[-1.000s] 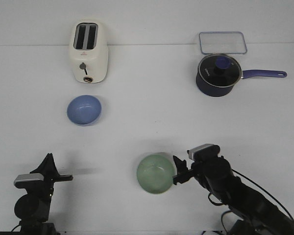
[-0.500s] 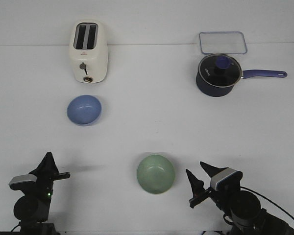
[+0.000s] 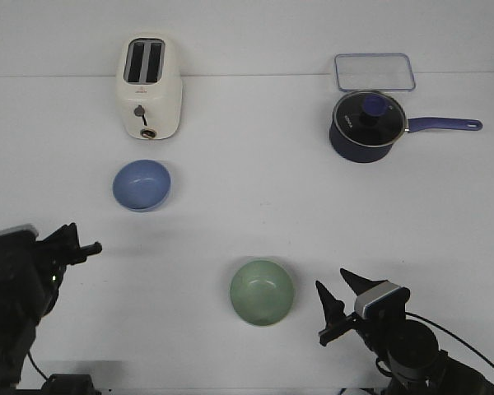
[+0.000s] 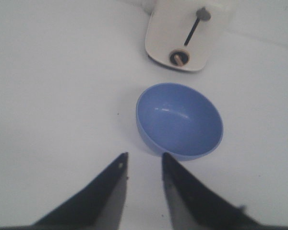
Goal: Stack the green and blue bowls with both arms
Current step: 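Reach the left gripper forward and grasp the rim of the light blue bowl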
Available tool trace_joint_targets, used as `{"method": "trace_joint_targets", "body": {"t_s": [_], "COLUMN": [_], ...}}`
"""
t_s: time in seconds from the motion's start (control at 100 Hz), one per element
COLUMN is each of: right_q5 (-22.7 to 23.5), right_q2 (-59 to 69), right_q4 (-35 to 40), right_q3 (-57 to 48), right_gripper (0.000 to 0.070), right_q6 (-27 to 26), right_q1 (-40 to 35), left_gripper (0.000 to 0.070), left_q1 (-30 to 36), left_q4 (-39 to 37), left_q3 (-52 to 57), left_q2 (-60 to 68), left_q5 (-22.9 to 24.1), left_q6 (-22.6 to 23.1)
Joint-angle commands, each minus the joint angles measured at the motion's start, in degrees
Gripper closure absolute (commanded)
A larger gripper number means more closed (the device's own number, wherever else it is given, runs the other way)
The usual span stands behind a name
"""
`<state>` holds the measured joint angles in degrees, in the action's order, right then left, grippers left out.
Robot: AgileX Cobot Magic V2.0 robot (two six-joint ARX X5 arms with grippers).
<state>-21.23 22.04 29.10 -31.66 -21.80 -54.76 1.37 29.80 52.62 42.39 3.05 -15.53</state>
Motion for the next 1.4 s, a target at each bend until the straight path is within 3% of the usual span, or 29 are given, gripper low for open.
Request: {"method": "trace_joint_targets", "body": {"t_s": [0.0, 0.03, 0.07, 0.23, 0.81, 0.85, 0.99, 1.18, 1.39], "right_q5": [-0.24, -0.24, -0.24, -0.24, -0.26, -0.26, -0.24, -0.26, -0.26], "right_q2": [0.15, 0.15, 0.15, 0.15, 0.15, 0.15, 0.15, 0.15, 0.15], "right_q4": [-0.76, -0.76, -0.76, -0.79, -0.79, -0.79, -0.74, -0.76, -0.76], "right_q3": [-0.42, -0.42, -0.42, -0.42, -0.42, -0.42, -0.42, -0.42, -0.42], "right_gripper": [0.0313, 0.0313, 0.0313, 0.0313, 0.0314, 0.0314, 0.0314, 0.0314, 0.0314], "right_q6": [0.7, 0.7, 0.7, 0.68, 0.66, 0.66, 0.63, 0.63, 0.66], "right_q1": [-0.63, -0.63, -0.63, -0.63, -0.63, -0.63, -0.63, -0.63, -0.63], "left_gripper": [0.0298, 0.023, 0.0193, 0.0197, 0.0207, 0.0223, 0.0383, 0.0696, 0.0693], "left_q1": [-0.02, -0.02, -0.02, -0.02, -1.73, -1.73, -1.73, -1.66, -1.68], "left_q4": [2.51, 2.97, 3.06, -1.73, -20.33, -21.22, -23.61, -24.26, -23.08], "left_q3": [4.79, 6.03, 7.13, 7.76, 9.94, 9.97, 9.97, 10.01, 11.47], "left_q2": [7.19, 9.53, 12.26, 22.05, 51.91, 52.61, 53.24, 53.27, 52.81], "left_q5": [-0.15, -0.63, -1.88, -5.25, -5.22, -5.2, -5.2, -5.55, -6.25], "left_q6": [2.84, 2.84, 2.91, 2.78, 2.4, 2.34, 1.53, 1.55, 1.27]}}
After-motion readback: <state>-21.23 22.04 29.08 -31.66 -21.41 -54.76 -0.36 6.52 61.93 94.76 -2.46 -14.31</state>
